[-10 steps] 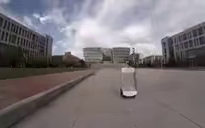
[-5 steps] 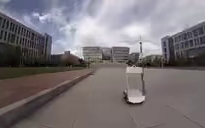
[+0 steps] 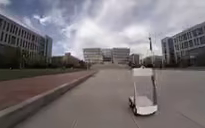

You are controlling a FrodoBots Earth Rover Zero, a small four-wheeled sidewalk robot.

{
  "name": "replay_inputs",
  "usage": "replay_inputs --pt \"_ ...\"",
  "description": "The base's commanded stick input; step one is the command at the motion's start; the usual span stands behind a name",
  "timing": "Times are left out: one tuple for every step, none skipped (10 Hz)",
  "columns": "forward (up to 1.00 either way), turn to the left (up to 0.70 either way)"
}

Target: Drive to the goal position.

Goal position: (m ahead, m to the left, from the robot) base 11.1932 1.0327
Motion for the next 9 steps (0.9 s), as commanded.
replay_inputs --pt "0.70 0.00" --pt "0.70 0.00" --pt "0.70 0.00" --pt "0.70 0.00" --pt "0.70 0.00" --pt "0.70 0.00" --pt "0.70 0.00" --pt "0.70 0.00" --pt "0.70 0.00"
